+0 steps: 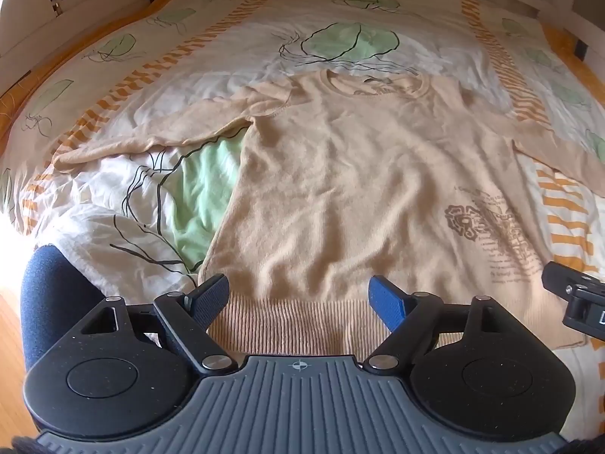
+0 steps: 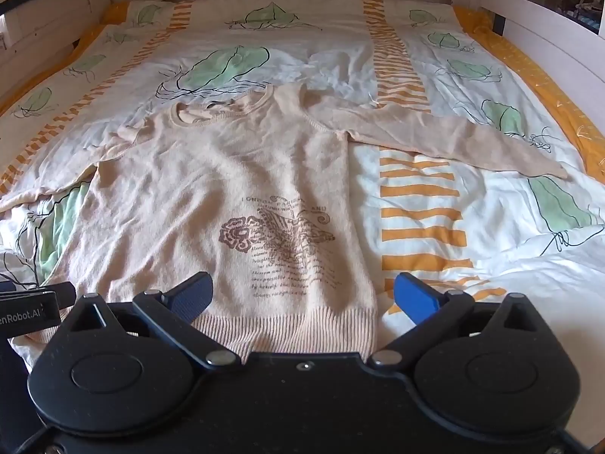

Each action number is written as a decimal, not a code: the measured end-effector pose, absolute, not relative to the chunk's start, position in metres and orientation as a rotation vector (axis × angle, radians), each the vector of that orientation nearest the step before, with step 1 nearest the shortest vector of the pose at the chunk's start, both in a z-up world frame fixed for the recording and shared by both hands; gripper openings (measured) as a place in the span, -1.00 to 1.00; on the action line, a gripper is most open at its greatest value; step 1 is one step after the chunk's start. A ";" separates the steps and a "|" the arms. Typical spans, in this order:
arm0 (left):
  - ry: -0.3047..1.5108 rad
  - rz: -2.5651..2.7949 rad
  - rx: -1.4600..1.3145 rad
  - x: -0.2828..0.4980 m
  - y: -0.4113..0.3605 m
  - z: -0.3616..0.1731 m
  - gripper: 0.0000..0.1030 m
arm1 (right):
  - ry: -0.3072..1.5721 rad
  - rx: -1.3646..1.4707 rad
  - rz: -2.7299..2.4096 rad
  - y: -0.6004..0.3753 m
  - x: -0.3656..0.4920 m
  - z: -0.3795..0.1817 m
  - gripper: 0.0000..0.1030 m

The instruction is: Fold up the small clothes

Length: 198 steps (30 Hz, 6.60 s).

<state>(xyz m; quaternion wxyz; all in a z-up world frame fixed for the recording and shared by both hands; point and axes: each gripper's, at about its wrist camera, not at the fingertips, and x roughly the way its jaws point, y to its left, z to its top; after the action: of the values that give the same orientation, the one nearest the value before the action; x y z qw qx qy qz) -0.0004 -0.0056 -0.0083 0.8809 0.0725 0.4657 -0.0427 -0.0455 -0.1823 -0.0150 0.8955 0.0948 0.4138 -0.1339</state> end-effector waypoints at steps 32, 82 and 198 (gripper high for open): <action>0.991 -0.094 0.136 0.002 -0.005 -0.012 0.56 | 0.868 0.185 -0.265 -0.180 -0.039 -0.014 0.97; 0.856 -0.176 0.140 0.119 -0.042 -0.011 0.40 | 0.861 0.422 -0.674 -0.463 0.027 -0.029 0.40; 0.983 -0.454 0.041 0.316 -0.061 -0.102 0.39 | 0.650 0.151 0.058 -0.188 0.102 -0.127 0.21</action>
<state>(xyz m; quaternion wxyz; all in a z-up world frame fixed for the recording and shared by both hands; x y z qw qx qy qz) 0.3159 -0.0614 -0.1024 0.8569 0.0194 0.4676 -0.2161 0.1018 -0.1885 -0.1266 0.9445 0.0743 0.3187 0.0285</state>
